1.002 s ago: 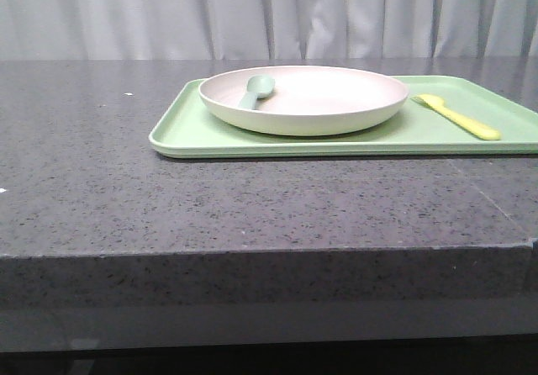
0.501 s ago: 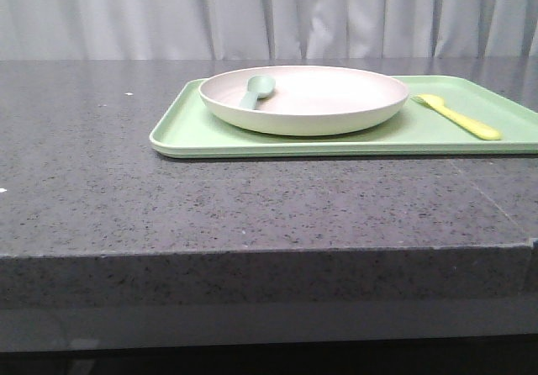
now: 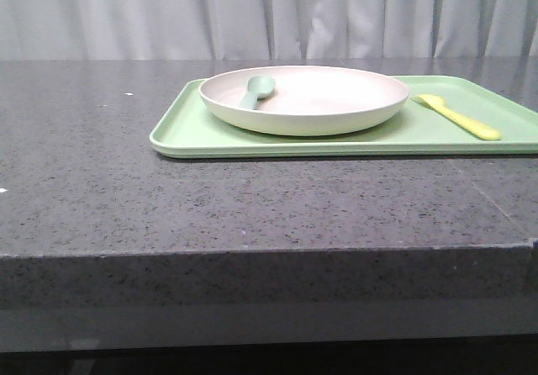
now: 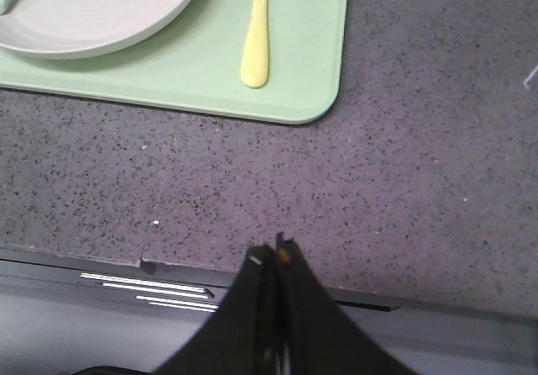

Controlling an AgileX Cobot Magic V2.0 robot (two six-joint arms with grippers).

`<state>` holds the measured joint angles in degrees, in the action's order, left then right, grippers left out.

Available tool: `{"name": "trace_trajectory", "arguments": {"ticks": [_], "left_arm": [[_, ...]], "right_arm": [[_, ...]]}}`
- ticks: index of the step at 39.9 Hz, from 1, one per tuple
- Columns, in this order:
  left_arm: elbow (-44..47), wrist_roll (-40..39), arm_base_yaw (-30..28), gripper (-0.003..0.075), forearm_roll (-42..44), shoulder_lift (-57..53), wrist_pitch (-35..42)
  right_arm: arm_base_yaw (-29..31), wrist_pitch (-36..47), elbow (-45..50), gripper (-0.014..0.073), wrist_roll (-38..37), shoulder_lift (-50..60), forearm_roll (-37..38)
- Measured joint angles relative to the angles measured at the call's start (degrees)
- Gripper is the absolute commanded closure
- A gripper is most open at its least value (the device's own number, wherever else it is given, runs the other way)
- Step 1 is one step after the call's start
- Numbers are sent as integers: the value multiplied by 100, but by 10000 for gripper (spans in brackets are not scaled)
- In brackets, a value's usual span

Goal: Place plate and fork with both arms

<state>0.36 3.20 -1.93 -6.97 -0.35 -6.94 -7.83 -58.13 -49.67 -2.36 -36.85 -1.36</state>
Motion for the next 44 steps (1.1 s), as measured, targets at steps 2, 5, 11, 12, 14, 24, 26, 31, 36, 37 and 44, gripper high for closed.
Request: {"name": "trace_trajectory", "arguments": {"ticks": [2, 5, 11, 12, 14, 24, 26, 31, 36, 37, 44], "left_arm": [[0, 0, 0, 739, 0, 0, 0], [0, 0, 0, 739, 0, 0, 0], [0, 0, 0, 739, 0, 0, 0], [0, 0, 0, 739, 0, 0, 0], [0, 0, 0, 739, 0, 0, 0], [0, 0, 0, 739, 0, 0, 0], [0, 0, 0, 739, 0, 0, 0], [0, 0, 0, 739, 0, 0, 0], [0, 0, 0, 739, 0, 0, 0], [0, 0, 0, 739, 0, 0, 0], [0, 0, 0, 739, 0, 0, 0]], "right_arm": [[0, 92, 70, 662, 0, 85, 52], [43, 385, 300, 662, 0, 340, 93], [317, 1778, 1325, 662, 0, 1346, 136], [397, 2092, 1564, 662, 0, 1590, 136], [503, 2723, 2061, 662, 0, 1925, 136], [774, 4751, 4062, 662, 0, 3432, 136], [804, 4952, 4332, 662, 0, 3611, 136], [923, 5292, 4861, 662, 0, 3743, 136], [974, 5548, 5110, 662, 0, 3746, 136], [974, 5560, 5119, 662, 0, 3746, 136], [962, 5570, 5119, 662, 0, 3746, 136]]}}
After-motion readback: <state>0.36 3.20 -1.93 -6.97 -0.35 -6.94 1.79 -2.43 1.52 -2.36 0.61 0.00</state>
